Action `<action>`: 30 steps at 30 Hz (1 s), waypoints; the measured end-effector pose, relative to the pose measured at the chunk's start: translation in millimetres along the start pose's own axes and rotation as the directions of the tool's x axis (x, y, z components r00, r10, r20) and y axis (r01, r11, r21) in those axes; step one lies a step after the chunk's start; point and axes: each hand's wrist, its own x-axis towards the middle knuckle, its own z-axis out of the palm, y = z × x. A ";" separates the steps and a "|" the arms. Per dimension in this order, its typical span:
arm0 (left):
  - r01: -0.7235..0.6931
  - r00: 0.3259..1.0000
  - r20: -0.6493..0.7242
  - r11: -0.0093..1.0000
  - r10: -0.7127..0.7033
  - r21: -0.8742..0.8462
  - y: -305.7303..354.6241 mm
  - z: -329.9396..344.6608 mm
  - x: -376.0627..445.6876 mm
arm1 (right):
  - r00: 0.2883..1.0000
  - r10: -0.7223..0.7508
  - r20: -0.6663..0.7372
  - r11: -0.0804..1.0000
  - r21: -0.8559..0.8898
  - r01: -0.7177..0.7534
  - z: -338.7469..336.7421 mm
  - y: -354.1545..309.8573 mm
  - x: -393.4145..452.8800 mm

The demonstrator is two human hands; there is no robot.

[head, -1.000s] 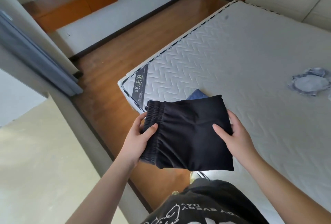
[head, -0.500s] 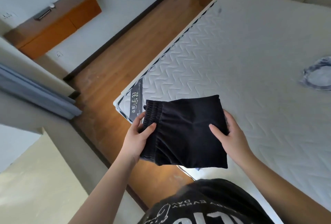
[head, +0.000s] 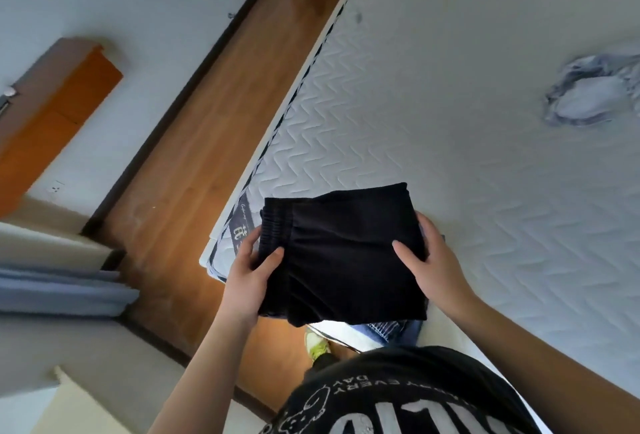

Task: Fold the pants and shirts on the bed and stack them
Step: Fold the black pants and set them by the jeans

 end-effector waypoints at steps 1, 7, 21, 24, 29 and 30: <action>0.004 0.999 0.034 1.000 -0.004 0.006 2.6 -1.7 11.4 | 0.999 0.010 -0.032 1.000 0.010 -0.010 2.9 0.1 1.0; -0.060 0.950 0.310 0.995 0.033 0.078 13.8 -15.7 92.3 | 0.952 0.128 -0.277 0.990 0.096 -0.105 42.6 4.1 -1.2; -0.219 0.590 0.791 0.911 -0.161 0.350 23.1 -13.1 189.9 | 0.585 0.463 -0.666 0.885 0.388 -0.257 171.2 5.4 -75.8; -0.320 0.523 0.833 0.864 -0.182 0.390 24.5 18.3 180.1 | 0.499 0.532 -0.684 0.841 0.498 -0.214 177.1 14.9 -102.2; -0.428 0.414 0.880 0.804 -0.232 0.413 27.0 59.9 162.6 | 0.413 0.590 -0.693 0.793 0.594 -0.136 185.1 31.0 -131.8; -0.442 0.402 0.884 0.795 -0.239 0.416 26.6 66.4 159.0 | 0.405 0.595 -0.694 0.788 0.604 -0.123 185.5 34.9 -135.7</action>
